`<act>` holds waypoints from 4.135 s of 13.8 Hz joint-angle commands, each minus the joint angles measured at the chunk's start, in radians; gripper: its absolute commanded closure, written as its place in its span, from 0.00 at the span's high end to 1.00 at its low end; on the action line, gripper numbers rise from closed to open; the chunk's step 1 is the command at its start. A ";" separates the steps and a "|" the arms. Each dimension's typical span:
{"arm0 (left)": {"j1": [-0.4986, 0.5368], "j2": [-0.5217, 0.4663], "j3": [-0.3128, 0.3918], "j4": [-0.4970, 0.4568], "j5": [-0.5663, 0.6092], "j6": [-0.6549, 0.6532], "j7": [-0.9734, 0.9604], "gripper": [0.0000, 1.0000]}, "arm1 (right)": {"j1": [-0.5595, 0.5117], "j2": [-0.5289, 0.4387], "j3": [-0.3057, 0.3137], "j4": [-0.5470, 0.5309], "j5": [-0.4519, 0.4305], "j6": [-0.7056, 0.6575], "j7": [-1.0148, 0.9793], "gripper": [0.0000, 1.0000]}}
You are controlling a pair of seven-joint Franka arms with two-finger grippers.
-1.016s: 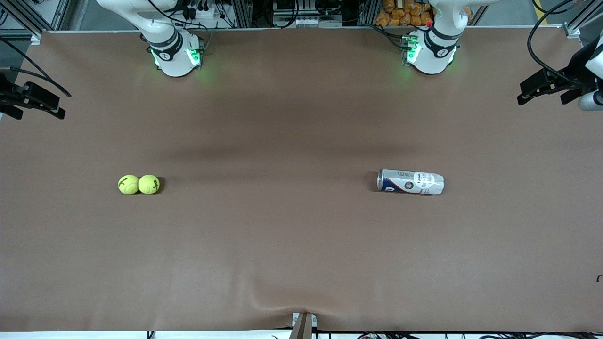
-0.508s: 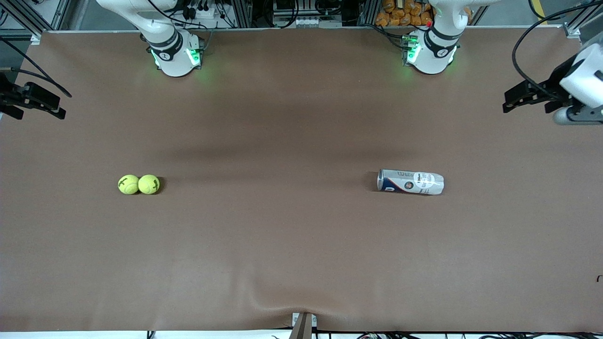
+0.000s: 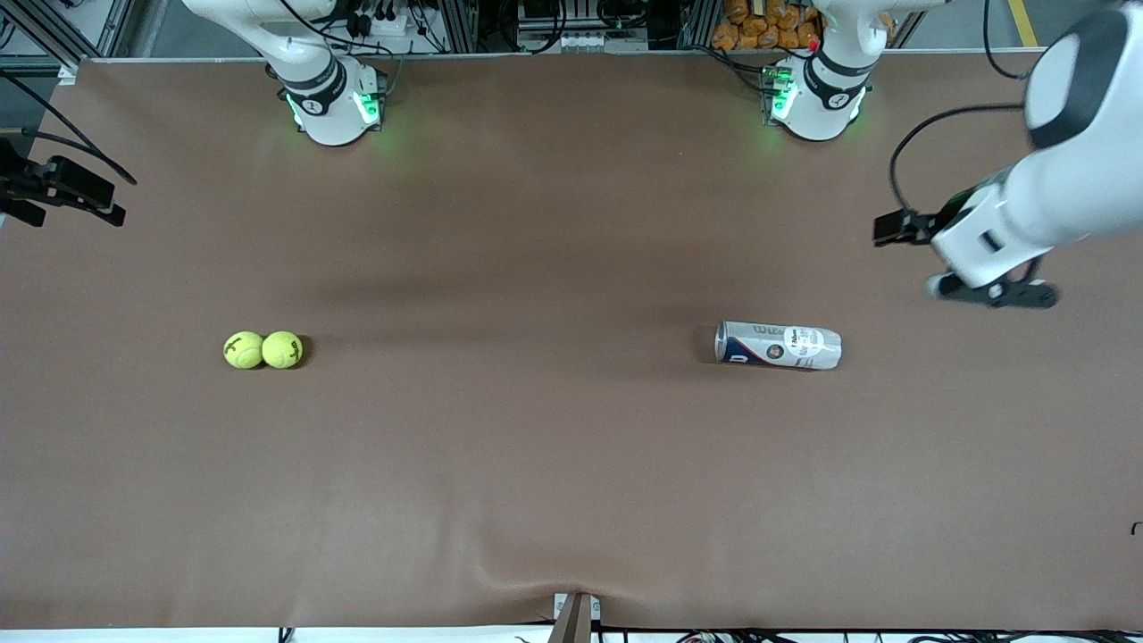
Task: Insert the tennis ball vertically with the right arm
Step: 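Move the left gripper over the white tennis ball can lying down, then lower the left gripper and close it around the can's body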
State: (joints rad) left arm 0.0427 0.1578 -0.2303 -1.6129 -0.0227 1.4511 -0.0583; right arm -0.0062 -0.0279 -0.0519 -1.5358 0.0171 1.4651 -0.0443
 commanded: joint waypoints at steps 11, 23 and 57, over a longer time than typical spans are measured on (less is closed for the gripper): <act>-0.104 0.098 -0.036 -0.215 0.215 0.225 0.348 1.00 | -0.023 -0.024 0.012 -0.021 0.032 0.000 -0.012 1.00; -0.121 0.203 -0.078 -0.354 0.506 0.554 0.718 1.00 | -0.023 -0.024 0.012 -0.021 0.032 -0.002 -0.014 1.00; -0.139 0.399 -0.077 -0.381 0.905 0.701 0.756 1.00 | -0.021 -0.023 0.015 -0.020 0.034 0.001 -0.012 1.00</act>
State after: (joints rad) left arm -0.0927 0.5470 -0.3083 -2.0018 0.8526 2.1447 0.7186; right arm -0.0065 -0.0280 -0.0471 -1.5372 0.0349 1.4662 -0.0451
